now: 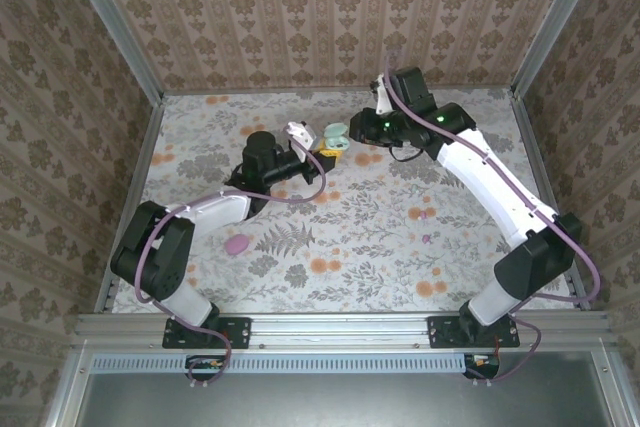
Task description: Insert wireless bluetooth earbuds into charging case
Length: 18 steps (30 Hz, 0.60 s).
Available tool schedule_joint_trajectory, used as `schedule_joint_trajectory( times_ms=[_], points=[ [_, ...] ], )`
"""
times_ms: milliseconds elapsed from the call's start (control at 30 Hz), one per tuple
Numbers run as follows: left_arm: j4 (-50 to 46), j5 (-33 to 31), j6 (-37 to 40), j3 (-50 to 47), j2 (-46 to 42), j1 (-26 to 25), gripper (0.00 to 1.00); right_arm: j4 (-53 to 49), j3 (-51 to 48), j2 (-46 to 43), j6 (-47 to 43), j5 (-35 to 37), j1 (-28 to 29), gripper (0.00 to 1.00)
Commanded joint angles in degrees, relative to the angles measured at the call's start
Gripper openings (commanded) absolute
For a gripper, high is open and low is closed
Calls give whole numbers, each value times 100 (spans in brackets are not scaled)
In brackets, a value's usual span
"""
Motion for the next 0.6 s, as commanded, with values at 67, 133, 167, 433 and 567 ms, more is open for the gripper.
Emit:
schedule_joint_trajectory(
  times_ms=[67, 133, 167, 433, 567],
  points=[
    [310, -45, 3, 131, 56, -36, 26, -37, 313, 241, 105, 163, 157, 26],
    [377, -63, -46, 132, 65, -36, 26, -74, 356, 251, 97, 242, 191, 26],
    [400, -63, -53, 127, 71, -36, 26, -76, 350, 259, 102, 296, 215, 26],
    [418, -63, -79, 172, 81, -36, 26, -88, 379, 395, 113, 425, 325, 26],
    [422, -54, -107, 185, 88, -36, 26, -78, 410, 469, 130, 447, 360, 26]
  ],
)
